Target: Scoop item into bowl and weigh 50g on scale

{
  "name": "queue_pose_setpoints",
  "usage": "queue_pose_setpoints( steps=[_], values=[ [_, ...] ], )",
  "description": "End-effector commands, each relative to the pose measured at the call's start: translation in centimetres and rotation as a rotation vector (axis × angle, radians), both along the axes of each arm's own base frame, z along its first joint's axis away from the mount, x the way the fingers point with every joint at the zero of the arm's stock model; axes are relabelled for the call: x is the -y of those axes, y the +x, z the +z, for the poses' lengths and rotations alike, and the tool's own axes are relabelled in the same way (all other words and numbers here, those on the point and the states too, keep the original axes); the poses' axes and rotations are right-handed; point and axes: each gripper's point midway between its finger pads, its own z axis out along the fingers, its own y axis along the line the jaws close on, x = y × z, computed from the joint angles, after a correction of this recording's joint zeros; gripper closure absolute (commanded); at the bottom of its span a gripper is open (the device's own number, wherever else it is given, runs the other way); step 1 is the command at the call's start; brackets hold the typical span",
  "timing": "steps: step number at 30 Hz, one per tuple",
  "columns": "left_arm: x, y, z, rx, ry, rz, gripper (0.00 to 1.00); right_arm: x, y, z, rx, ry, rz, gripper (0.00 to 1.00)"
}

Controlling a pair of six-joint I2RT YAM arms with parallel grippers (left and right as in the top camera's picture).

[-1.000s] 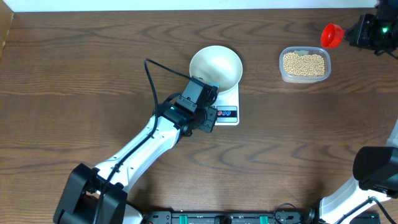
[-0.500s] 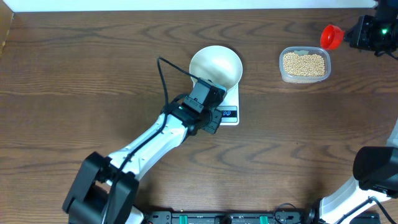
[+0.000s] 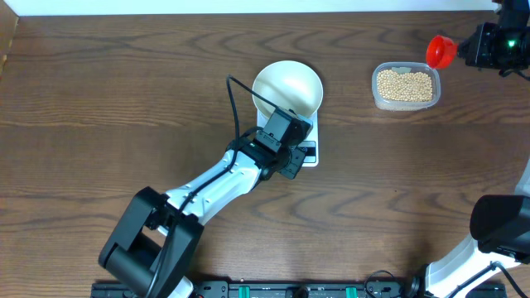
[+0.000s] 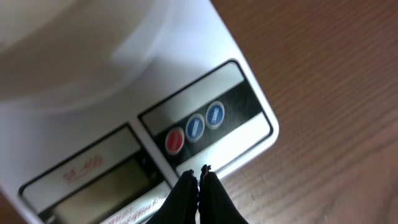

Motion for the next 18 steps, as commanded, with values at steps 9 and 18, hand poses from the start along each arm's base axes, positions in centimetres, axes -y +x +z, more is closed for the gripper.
queue_pose_setpoints(
  steps=[9,18],
  values=[
    [0.1,1.3,-1.5,0.025,0.034,0.014,0.93,-0.4,0.1,-0.2,-0.001,0.008,0.024,0.99],
    [0.6,2.2,-2.4,0.048,0.022,0.016,0.93,-0.4,0.0,-0.2,-0.006,0.008,0.026,0.99]
  ],
)
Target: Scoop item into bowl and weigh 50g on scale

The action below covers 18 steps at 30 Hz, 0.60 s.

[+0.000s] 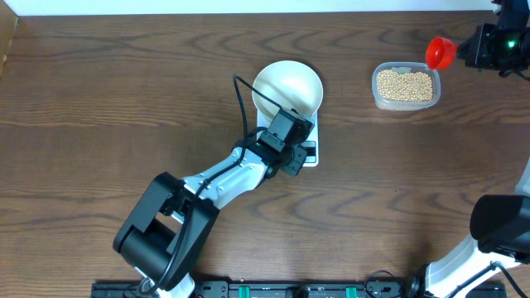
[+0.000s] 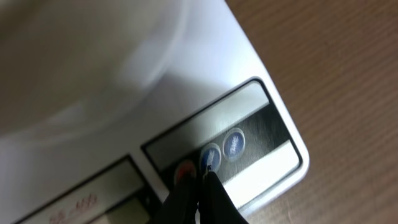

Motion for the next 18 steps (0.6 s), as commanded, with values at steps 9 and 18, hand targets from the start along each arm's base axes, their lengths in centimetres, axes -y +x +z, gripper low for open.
queue_pose_setpoints(
  steps=[9,18],
  values=[
    [-1.0,1.3,-1.5,0.036,0.080,0.039,0.93,-0.4,0.1,-0.1,0.002,0.006,0.027,0.99],
    [-1.9,1.9,-1.5,0.060,0.120,0.069,0.93,-0.4,0.1,-0.1,0.002,0.006,0.027,0.99]
  ],
)
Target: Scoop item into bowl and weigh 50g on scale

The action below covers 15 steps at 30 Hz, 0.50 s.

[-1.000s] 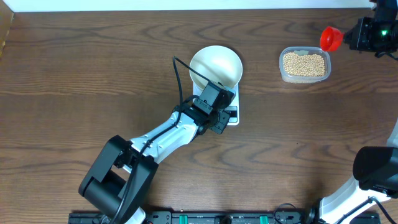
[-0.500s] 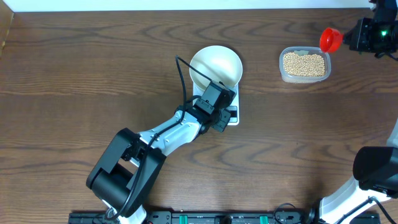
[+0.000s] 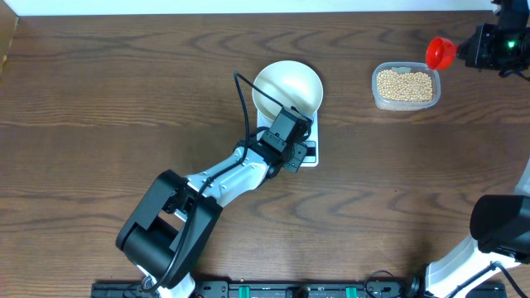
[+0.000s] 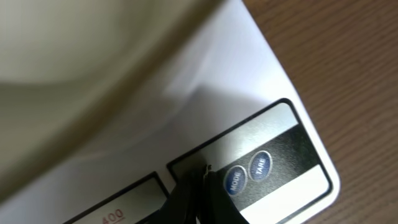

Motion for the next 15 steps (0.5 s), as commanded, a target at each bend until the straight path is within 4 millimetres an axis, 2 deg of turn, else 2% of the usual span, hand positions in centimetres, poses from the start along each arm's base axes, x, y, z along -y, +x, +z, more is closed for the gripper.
queue_pose_setpoints(
  steps=[1,15],
  values=[
    [-1.2,0.5,-1.4,-0.002,0.069,0.028,0.93,-0.4,0.2,-0.1,0.003,0.007,0.023,0.99],
    [-0.5,-1.1,-1.9,-0.066,0.045,-0.012,0.93,-0.4,0.2,-0.1,0.003,0.007,0.023,0.99]
  ],
)
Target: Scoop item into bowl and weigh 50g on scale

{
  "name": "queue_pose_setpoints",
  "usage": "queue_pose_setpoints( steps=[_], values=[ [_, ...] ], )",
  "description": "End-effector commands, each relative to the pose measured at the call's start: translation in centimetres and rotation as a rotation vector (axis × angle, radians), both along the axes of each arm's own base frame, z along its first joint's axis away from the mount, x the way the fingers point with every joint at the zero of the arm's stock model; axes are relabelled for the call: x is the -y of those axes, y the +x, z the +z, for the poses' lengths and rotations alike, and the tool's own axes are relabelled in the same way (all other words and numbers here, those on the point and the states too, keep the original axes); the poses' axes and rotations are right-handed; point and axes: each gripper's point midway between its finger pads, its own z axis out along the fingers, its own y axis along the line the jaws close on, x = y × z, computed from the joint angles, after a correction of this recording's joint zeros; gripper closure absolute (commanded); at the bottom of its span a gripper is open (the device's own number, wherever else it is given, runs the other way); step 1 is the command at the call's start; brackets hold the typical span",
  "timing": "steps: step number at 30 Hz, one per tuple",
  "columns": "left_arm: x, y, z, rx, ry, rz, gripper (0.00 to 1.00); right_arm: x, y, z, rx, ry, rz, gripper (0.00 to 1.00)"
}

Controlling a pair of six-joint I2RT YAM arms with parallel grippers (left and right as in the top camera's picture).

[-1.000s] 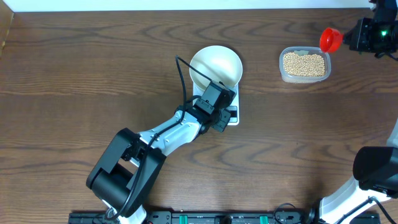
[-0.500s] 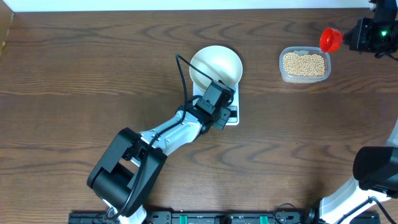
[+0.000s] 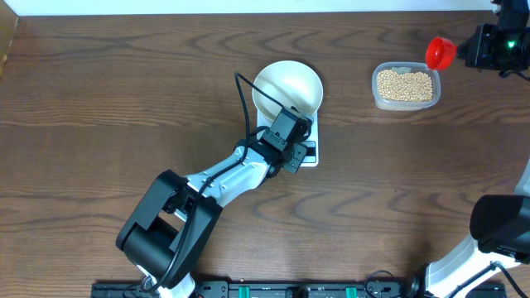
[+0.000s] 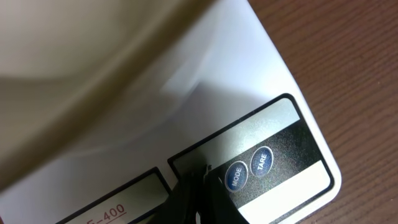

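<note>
A cream bowl [image 3: 287, 87] stands on the white scale [image 3: 309, 157]. My left gripper [image 3: 291, 146] is shut, and its tips [image 4: 202, 171] rest on the scale's button panel just left of the blue MODE button [image 4: 236, 177] and TARE button [image 4: 262, 162]. The tips cover whatever lies under them. The bowl's rim [image 4: 74, 68] fills the upper left of the left wrist view. At the far right, my right gripper [image 3: 462, 50] holds a red scoop [image 3: 440, 51] beside a clear tub of beans [image 3: 405, 86].
The scale sits mid-table on dark wood [image 3: 124, 99]. The left arm [image 3: 224, 178] stretches from the front edge up to the scale. A black cable [image 3: 242, 108] arcs beside the bowl. The tub is at the back right, near the right arm.
Almost nothing: the left gripper's shut tips stay at the same spot left of the MODE button, with the wrist view shifted only slightly. The right arm and scoop are still.
The left gripper's shut tips first stood at the panel's near edge, with a red and two blue buttons showing. Then they were between the red and middle buttons. Then they covered the red button and remain there. The right arm held the scoop by the tub throughout.
</note>
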Motion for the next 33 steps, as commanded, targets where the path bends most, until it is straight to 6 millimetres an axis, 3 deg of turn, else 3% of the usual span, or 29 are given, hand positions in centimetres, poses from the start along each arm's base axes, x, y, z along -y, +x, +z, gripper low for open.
queue_pose_setpoints(
  steps=[1,24,33],
  values=[
    [-0.4,-0.8,-1.8,-0.049,0.038,-0.009,0.93,-0.4,0.2,-0.1,0.003,0.007,0.023,0.99],
    [0.3,-1.2,-1.7,-0.064,0.001,-0.032,0.93,-0.4,0.2,-0.1,0.002,0.007,0.023,0.99],
    [-0.2,-1.8,-4.0,-0.109,0.039,-0.029,0.93,-0.4,0.1,-0.1,0.001,0.008,0.023,0.99]
  ],
)
